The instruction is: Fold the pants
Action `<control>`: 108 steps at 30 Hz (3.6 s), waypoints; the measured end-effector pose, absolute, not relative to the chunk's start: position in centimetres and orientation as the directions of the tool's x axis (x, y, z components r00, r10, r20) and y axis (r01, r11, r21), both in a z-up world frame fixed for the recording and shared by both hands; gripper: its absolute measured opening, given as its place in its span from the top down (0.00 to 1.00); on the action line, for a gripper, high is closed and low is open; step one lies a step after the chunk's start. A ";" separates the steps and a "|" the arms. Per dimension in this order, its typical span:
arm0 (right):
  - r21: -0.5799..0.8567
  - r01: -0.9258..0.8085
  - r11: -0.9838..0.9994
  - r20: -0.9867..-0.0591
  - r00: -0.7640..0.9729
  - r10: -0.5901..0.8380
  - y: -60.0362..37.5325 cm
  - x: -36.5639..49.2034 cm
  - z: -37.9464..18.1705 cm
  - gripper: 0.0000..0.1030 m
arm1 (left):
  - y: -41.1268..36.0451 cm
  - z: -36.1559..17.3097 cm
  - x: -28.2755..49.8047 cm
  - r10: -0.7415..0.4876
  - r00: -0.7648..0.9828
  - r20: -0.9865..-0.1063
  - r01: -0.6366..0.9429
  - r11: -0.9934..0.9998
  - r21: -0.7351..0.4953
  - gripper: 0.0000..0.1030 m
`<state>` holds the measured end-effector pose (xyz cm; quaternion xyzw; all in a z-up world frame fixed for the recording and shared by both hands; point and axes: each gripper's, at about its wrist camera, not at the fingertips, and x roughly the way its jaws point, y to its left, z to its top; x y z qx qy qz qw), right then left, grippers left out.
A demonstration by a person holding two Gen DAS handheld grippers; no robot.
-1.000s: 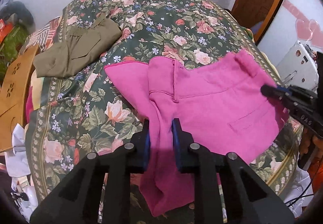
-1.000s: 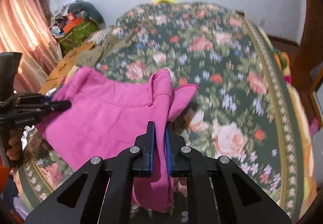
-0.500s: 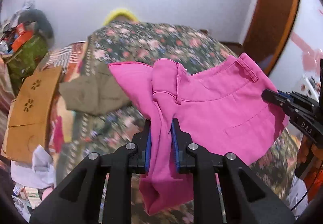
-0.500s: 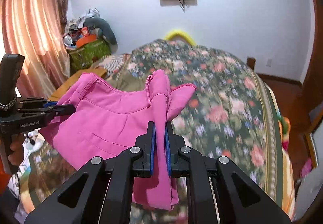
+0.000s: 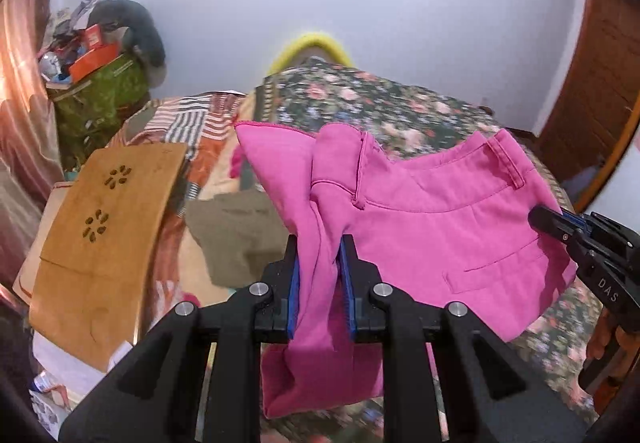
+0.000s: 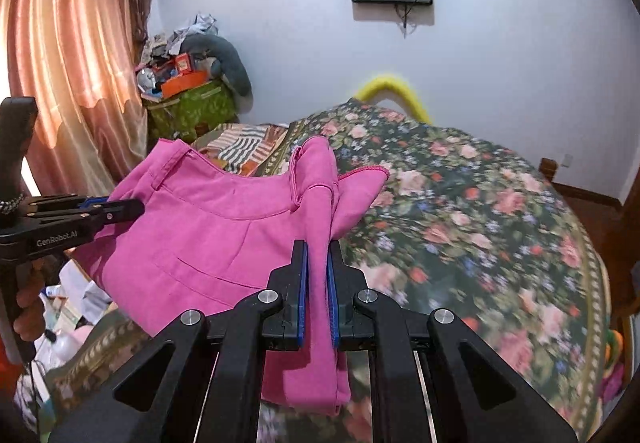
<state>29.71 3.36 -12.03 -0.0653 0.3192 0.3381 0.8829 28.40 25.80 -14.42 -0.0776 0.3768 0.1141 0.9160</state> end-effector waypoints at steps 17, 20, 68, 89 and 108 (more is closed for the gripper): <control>0.014 -0.592 0.806 -0.727 0.547 0.414 8.9 36.0 -19.7 0.96 | 32.7 -26.1 34.9 0.189 0.544 -0.817 -0.336 0.942 -0.006 0.94; 0.022 -0.578 0.816 -0.760 0.521 0.389 8.0 37.3 -20.2 0.95 | 31.7 -27.5 35.3 0.129 0.523 -0.843 -0.298 0.954 -0.039 0.80; 0.051 -0.597 0.801 -0.844 0.404 0.354 7.4 37.4 -22.4 0.89 | 33.9 -30.0 34.9 0.338 0.383 -0.860 -0.341 0.916 0.209 0.86; 0.081 -0.715 0.694 -0.408 0.611 0.678 1.8 17.8 0.1 0.62 | 20.5 -1.6 12.8 0.227 0.838 -0.497 -0.225 0.972 0.065 0.55; 0.036 -0.733 0.679 -0.146 0.668 0.729 -4.2 3.5 4.0 0.12 | 12.1 5.2 -5.0 0.266 0.945 -0.189 -0.270 0.963 0.002 0.02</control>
